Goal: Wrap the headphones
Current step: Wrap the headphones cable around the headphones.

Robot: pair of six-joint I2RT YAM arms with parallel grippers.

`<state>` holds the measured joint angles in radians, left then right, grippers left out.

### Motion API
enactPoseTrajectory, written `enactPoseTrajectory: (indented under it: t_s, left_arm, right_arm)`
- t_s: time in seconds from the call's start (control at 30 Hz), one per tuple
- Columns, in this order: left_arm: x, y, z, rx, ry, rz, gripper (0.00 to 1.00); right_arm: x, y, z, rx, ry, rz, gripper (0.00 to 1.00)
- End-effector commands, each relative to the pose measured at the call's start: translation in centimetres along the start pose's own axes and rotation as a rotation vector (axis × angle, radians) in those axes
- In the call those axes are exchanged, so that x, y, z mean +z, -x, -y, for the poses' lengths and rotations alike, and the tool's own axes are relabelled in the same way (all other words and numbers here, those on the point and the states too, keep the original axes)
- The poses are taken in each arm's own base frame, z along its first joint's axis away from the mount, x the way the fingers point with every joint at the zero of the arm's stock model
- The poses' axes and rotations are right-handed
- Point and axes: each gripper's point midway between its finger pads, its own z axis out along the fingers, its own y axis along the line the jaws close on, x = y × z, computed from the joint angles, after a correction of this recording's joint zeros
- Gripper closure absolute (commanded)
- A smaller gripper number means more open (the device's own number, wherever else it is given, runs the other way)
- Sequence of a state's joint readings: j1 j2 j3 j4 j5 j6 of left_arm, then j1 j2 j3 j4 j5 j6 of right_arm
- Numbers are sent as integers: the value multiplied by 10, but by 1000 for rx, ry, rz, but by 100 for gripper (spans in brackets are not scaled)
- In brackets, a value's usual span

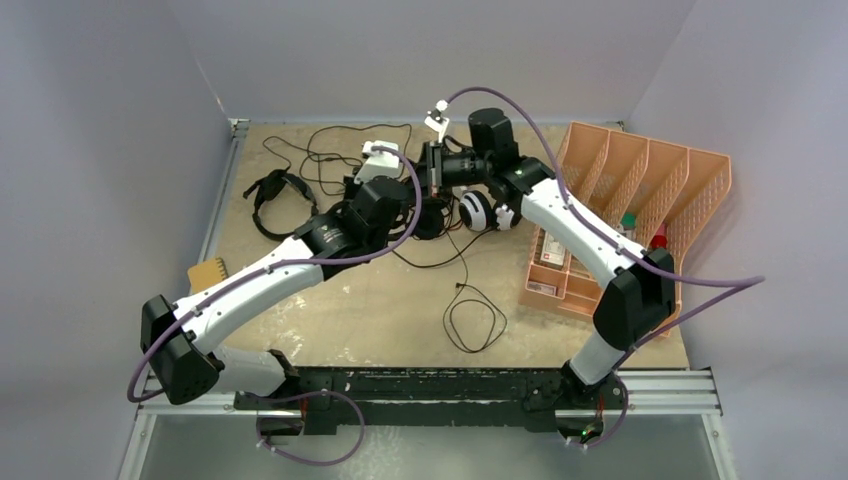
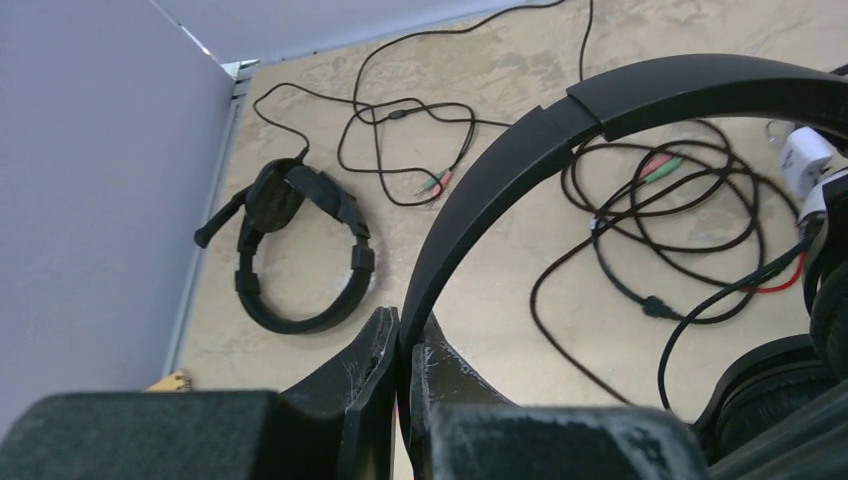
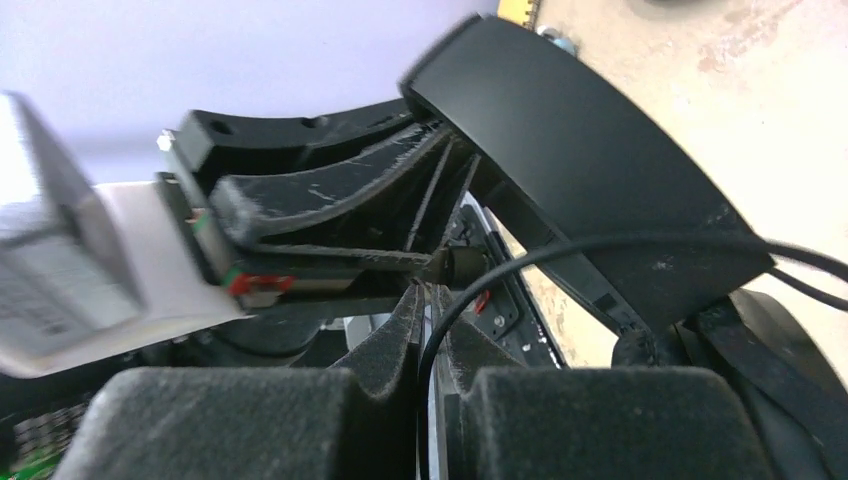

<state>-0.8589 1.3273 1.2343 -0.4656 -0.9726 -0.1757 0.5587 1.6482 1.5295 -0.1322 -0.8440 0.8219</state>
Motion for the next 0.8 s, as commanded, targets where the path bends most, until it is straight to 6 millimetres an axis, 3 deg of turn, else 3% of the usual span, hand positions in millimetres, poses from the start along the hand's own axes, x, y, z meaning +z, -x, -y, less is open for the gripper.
enactPoseTrajectory:
  t_s: [0.0, 0.2, 0.43, 0.67, 0.77]
  left_arm:
    - [-7, 37, 3, -275, -16, 66, 100]
    - [-4, 41, -10, -335, 59, 57, 100]
    - [11, 56, -21, -441, 45, 16, 100]
    - [0, 89, -27, -516, -43, 28, 100]
    - [-9, 100, -35, -529, -62, 43, 100]
  right_arm:
    - [-1, -2, -7, -95, -59, 12, 92]
    - [-15, -22, -15, -123, -68, 34, 93]
    - [-1, -53, -19, -235, -58, 49, 93]
    - [4, -46, -14, -544, 13, 271, 90]
    - [4, -44, -4, -642, 32, 357, 95]
